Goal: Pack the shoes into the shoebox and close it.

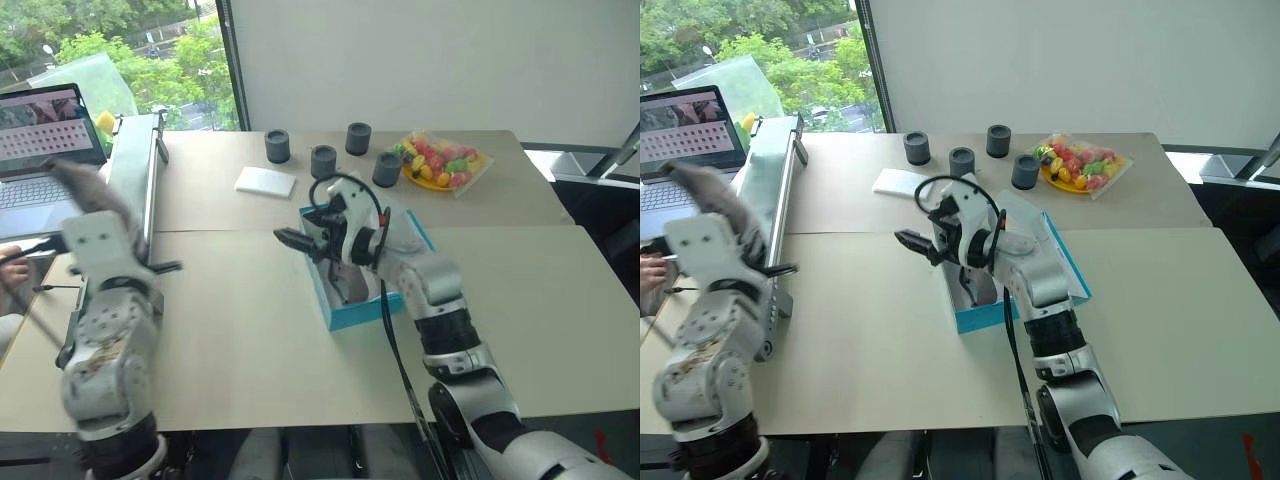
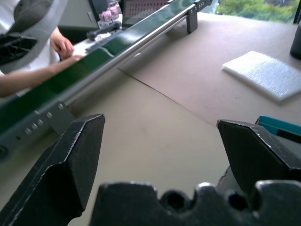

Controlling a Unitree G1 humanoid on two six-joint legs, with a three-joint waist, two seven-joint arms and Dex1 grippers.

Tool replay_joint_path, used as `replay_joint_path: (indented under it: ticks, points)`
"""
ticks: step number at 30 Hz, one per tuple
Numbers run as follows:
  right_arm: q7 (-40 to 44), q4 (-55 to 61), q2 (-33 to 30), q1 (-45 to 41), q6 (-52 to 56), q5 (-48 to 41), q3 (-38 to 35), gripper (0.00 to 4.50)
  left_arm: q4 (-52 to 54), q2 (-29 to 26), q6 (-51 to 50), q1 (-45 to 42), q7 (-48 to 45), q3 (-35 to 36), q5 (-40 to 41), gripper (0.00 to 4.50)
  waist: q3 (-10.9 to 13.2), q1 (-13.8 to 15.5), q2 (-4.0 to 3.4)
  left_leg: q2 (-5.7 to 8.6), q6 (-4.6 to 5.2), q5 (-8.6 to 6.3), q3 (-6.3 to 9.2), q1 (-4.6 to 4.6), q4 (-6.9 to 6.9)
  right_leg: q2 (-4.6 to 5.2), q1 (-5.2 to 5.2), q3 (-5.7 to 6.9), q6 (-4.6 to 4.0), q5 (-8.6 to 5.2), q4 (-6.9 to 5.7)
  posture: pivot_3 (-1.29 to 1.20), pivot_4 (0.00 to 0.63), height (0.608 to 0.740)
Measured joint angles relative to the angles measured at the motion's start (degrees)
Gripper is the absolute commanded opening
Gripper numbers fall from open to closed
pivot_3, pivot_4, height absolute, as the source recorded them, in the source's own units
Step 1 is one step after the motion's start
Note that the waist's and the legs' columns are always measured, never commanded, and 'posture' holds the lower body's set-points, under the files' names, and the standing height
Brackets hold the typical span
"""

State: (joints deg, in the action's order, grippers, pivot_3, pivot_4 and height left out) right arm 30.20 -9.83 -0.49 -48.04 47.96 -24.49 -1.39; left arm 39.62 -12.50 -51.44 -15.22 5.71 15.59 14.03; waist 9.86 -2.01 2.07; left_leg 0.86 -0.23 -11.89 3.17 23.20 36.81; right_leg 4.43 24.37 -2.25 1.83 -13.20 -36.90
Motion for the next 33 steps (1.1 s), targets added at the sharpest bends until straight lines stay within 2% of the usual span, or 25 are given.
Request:
replay_joint_path:
  ticks: [3, 4, 6, 10, 15, 19, 24, 28, 33]
  points:
    - [-5.2, -9.6, 2.1, -8.5, 13.1, -10.8, -13.2, 4.50, 5.3, 0.9, -2.8, 0.0, -5.0, -8.7, 5.4, 0.11, 0.0, -0.3, 0.00, -0.04, 0.02, -0.01, -0.02, 0.08, -0.01, -0.01, 0.04, -0.01, -0.01, 0.00, -0.07, 0.00, 0.150, 0.739]
    - [-6.6, -12.7, 1.9, -10.8, 16.2, -13.4, -17.1, 4.50, 6.8, 2.7, -4.2, 0.3, -6.5, -10.1, 8.4, 0.11, 0.0, -0.4, -0.01, -0.11, 0.04, -0.02, -0.03, 0.07, -0.03, 0.00, 0.05, -0.02, -0.01, 0.00, -0.06, 0.00, 0.150, 0.739]
    - [-8.3, -19.2, 0.8, -14.4, 20.4, -17.4, -22.9, 4.50, 8.1, 6.5, -8.7, 0.9, -8.3, -8.5, 16.2, 0.11, 0.0, -0.6, -0.02, -0.17, 0.08, -0.04, -0.11, 0.06, -0.03, -0.06, 0.04, -0.04, -0.01, 0.00, 0.11, 0.00, 0.150, 0.739]
    - [-9.1, -24.2, -0.5, -16.6, 22.6, -18.9, -24.6, 4.50, 8.2, 6.3, -14.0, 0.9, -9.6, -4.1, 24.5, 0.11, 0.0, -1.0, -0.04, -0.15, 0.09, -0.03, -0.46, -0.02, -0.02, -0.21, 0.00, -0.04, -0.04, -0.01, 0.00, 0.00, 0.150, 0.739]
    - [-8.9, -25.5, -0.7, -16.9, 22.6, -19.0, -23.4, 4.50, 8.2, 2.0, -16.4, -1.3, -9.7, -2.2, 27.7, 0.11, 0.0, -0.7, -0.04, -0.06, 0.09, -0.03, -0.53, 0.02, 0.05, -0.14, -0.07, -0.02, 0.00, -0.01, 0.09, 0.00, 0.150, 0.739]
    - [-9.7, -24.9, 0.2, -16.9, 22.6, -19.2, -23.0, 3.50, 8.0, 0.7, -16.7, -1.7, -9.1, -2.3, 28.6, 0.11, 0.0, -0.5, -0.04, -0.06, 0.09, -0.03, -0.49, 0.08, 0.05, -0.12, -0.04, 0.01, 0.01, -0.01, 0.11, 0.00, 0.150, 0.739]
    - [-11.6, -23.4, 0.7, -16.4, 22.5, -19.6, -23.2, 1.78, 7.7, 0.1, -16.7, -1.7, -8.3, -3.1, 28.9, 0.11, 0.0, -0.5, -0.04, -0.04, 0.08, -0.03, -0.47, 0.06, 0.05, -0.11, -0.05, 0.01, 0.01, -0.01, 0.08, 0.00, 0.150, 0.739]
    - [-11.6, -23.1, 0.8, -16.4, 22.5, -19.6, -22.5, 0.62, 7.4, -1.5, -16.7, -1.5, -8.0, -3.9, 28.9, 0.11, 0.0, -0.6, -0.04, -0.05, 0.08, -0.03, -0.47, 0.05, 0.04, -0.13, -0.04, 0.00, 0.00, -0.02, 0.08, 0.00, 0.150, 0.739]
    - [-11.1, -21.9, 1.2, -15.4, 22.2, -19.5, -21.4, 0.51, 7.5, -5.5, -15.0, -0.6, -8.8, -5.8, 27.7, 0.11, 0.0, -0.5, -0.05, -0.04, 0.08, -0.03, -0.46, 0.06, 0.04, -0.11, -0.04, 0.01, 0.01, -0.01, 0.08, 0.00, 0.150, 0.739]
